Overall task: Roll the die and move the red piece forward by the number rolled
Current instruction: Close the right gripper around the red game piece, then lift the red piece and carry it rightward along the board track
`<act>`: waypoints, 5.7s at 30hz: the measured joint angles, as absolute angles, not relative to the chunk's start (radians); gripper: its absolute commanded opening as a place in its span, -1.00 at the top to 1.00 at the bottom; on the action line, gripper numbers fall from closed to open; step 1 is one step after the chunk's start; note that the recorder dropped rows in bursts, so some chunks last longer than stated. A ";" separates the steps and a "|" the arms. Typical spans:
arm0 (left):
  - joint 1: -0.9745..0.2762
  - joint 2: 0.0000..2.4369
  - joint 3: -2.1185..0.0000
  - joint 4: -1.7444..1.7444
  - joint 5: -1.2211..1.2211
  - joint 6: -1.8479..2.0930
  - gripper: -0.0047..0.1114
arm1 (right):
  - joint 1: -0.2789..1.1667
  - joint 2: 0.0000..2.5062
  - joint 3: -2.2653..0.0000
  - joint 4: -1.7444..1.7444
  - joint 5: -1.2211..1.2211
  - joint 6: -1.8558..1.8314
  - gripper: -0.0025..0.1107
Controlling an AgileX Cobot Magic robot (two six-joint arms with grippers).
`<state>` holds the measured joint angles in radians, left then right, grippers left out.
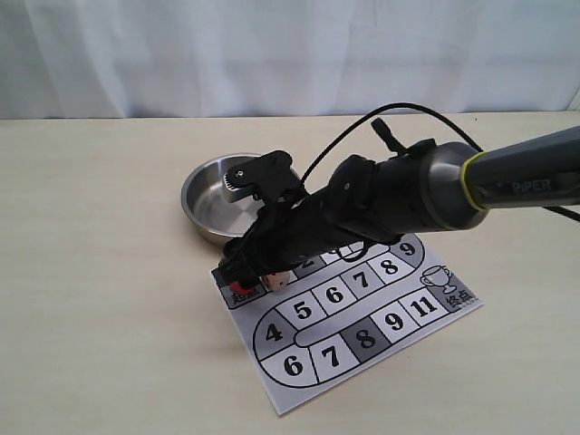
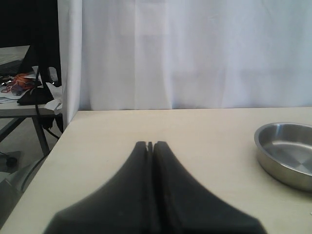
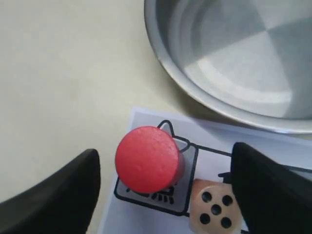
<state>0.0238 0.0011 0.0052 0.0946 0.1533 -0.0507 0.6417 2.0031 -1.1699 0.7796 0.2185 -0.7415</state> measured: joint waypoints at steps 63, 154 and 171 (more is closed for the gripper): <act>0.024 0.001 0.005 0.095 0.153 -0.051 0.92 | 0.595 2.055 -1.234 0.820 0.243 -0.718 0.89; 0.024 0.001 0.005 0.095 0.153 -0.051 0.92 | 0.383 1.982 -1.174 0.616 0.127 -0.721 0.89; 0.024 0.001 0.005 0.095 0.153 -0.051 0.92 | 0.306 2.047 -1.174 0.611 0.206 -0.673 0.89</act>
<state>0.0238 0.0011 0.0052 0.0946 0.1533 -0.0507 0.3064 2.0470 -1.1740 0.6114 0.2062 -0.6730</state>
